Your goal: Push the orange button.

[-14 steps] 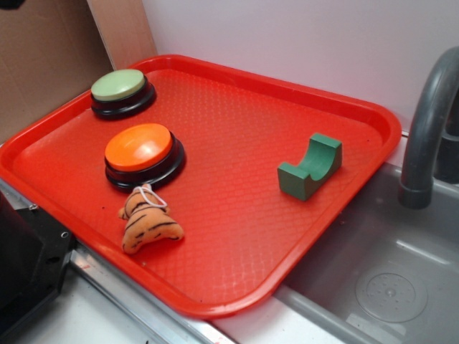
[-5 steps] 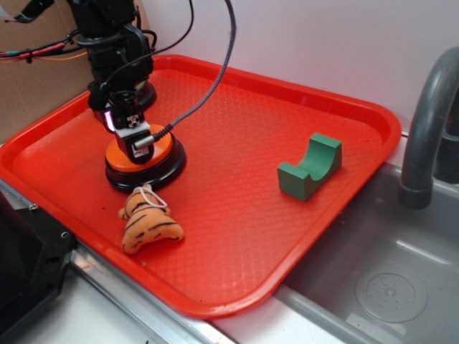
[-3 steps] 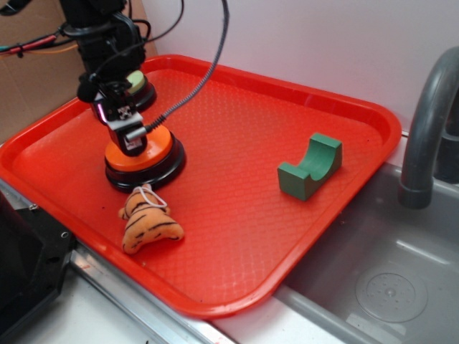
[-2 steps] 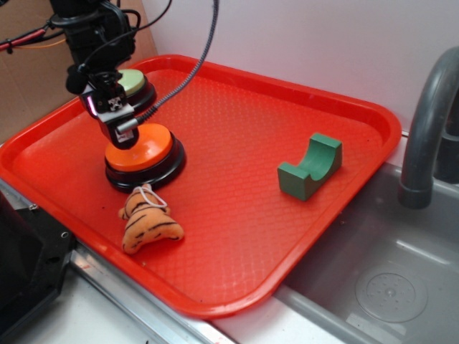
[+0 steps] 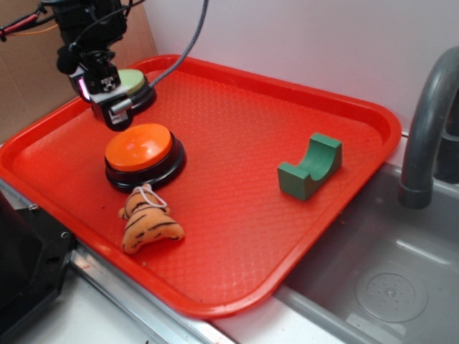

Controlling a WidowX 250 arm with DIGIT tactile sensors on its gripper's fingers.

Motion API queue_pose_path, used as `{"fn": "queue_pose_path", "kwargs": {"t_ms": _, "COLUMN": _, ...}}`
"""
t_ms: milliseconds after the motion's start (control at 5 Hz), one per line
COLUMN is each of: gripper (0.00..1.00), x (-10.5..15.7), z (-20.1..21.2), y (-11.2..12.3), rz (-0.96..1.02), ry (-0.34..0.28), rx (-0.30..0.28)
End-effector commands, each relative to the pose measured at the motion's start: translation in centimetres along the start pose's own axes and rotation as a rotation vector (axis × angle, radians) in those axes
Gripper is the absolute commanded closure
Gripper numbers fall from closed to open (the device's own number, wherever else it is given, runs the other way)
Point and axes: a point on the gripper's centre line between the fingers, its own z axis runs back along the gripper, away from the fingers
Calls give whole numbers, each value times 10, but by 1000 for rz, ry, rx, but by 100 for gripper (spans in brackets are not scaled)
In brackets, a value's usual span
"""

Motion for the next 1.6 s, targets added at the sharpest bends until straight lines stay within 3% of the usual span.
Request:
{"fn": "queue_pose_path", "kwargs": {"t_ms": 0, "gripper": 0, "x": 9, "z": 26, "y": -1, "rz": -15, "ry": -72, "rx": 25}}
{"fn": "queue_pose_path", "kwargs": {"t_ms": 1000, "gripper": 0, "x": 1, "z": 67, "y": -8, "rz": 27, "ry": -96, "rx": 21}}
{"fn": "queue_pose_path", "kwargs": {"t_ms": 1400, "gripper": 0, "x": -7, "z": 92, "y": -17, "rz": 55, "ry": -148, "rx": 30}}
